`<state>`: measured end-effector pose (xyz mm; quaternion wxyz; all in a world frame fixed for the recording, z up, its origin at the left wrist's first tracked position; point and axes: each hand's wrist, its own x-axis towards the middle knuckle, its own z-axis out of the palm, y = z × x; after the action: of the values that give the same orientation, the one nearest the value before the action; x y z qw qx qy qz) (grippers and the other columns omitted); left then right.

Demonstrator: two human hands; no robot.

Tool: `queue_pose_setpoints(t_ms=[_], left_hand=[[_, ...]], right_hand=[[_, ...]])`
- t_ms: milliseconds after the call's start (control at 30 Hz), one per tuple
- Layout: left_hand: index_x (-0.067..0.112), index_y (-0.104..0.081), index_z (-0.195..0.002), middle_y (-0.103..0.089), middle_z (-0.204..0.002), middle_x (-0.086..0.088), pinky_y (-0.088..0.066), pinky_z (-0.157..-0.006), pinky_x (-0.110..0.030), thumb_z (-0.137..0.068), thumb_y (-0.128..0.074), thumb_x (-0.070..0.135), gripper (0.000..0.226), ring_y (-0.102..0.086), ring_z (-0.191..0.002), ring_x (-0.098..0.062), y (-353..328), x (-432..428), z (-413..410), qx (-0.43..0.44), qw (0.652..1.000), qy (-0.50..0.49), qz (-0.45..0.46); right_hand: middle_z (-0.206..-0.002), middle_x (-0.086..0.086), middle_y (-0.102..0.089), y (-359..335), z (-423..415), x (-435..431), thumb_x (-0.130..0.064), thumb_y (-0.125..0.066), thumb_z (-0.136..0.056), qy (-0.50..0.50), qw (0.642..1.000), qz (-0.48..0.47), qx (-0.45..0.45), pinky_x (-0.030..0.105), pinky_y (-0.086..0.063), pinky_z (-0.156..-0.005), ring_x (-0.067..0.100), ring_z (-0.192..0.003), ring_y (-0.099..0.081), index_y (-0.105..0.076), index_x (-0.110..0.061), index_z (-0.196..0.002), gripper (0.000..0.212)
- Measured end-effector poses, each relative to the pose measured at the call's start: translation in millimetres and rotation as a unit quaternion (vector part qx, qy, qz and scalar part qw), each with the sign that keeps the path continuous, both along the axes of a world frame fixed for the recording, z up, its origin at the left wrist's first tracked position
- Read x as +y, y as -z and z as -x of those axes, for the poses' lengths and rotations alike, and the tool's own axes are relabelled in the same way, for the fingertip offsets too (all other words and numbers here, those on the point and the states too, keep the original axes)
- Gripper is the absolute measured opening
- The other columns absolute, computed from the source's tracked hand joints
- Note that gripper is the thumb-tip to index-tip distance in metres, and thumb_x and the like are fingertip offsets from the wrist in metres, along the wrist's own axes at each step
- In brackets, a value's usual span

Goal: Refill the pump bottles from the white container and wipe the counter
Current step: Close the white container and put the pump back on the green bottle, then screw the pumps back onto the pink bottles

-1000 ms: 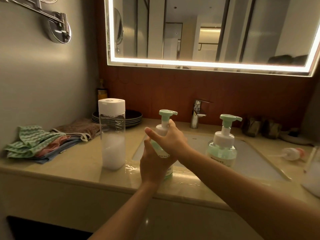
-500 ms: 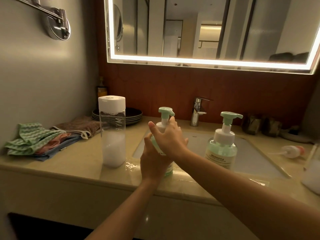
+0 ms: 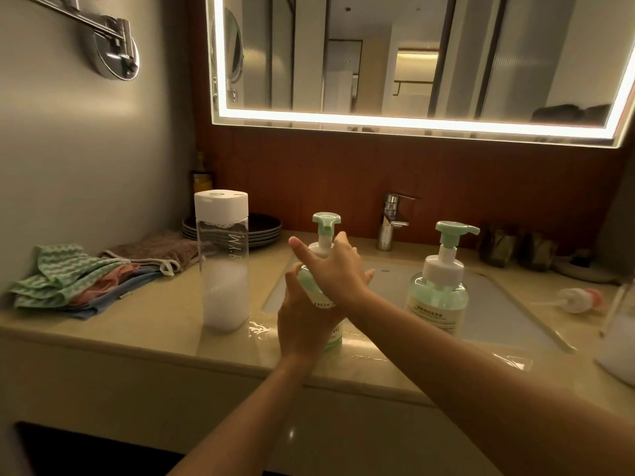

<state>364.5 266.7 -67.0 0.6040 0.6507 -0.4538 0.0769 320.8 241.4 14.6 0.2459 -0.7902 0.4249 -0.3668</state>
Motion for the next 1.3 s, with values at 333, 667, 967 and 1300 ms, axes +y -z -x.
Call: queue_pose_setpoints(t_ms=[333,667,967,1300], left_hand=[[0.002,-0.028,-0.135,-0.052,-0.126,-0.014,-0.049,-0.093,-0.034,-0.071,-0.073,0.036,0.085,-0.057,-0.113,-0.024,1.1,0.9,0.2,-0.040,0.998,-0.033,-0.040],[0.024,-0.024,-0.135,-0.042,-0.132,-0.019,-0.039,-0.089,-0.034,-0.072,-0.055,0.066,0.082,-0.043,-0.116,-0.030,-4.4,29.7,15.2,-0.010,0.987,-0.067,0.143],[0.021,-0.038,-0.119,-0.044,-0.101,0.003,-0.037,-0.075,-0.020,-0.083,-0.051,0.041,0.043,-0.043,-0.088,-0.010,1.5,26.1,127.3,-0.030,0.979,0.050,0.197],[0.029,-0.032,-0.118,-0.045,-0.103,0.006,-0.034,-0.073,-0.010,-0.075,-0.060,0.048,0.054,-0.045,-0.086,-0.003,10.4,-37.0,274.0,-0.031,0.963,0.249,0.096]], right_hand=[[-0.152,0.011,-0.025,4.3,7.5,4.9,-0.068,-0.051,-0.075,-0.013,1.000,-0.021,0.008,0.061,-0.011,-0.111,0.030,-0.142,-0.017,0.001,-0.012,-0.148,0.106],[-0.125,0.001,-0.050,15.5,70.9,29.6,-0.045,-0.055,-0.087,-0.036,0.989,0.081,-0.116,0.031,-0.050,-0.088,0.011,-0.102,-0.056,-0.029,-0.017,-0.141,0.066],[-0.080,-0.009,-0.054,23.1,195.8,29.5,-0.032,-0.052,-0.091,0.070,0.965,0.172,-0.183,0.015,-0.045,-0.061,0.005,-0.069,-0.054,-0.052,-0.018,-0.114,0.026],[-0.082,-0.006,-0.056,57.5,359.2,-9.8,-0.030,-0.053,-0.091,0.243,0.941,0.172,-0.162,0.016,-0.045,-0.060,0.006,-0.070,-0.054,-0.054,-0.019,-0.105,0.017]])
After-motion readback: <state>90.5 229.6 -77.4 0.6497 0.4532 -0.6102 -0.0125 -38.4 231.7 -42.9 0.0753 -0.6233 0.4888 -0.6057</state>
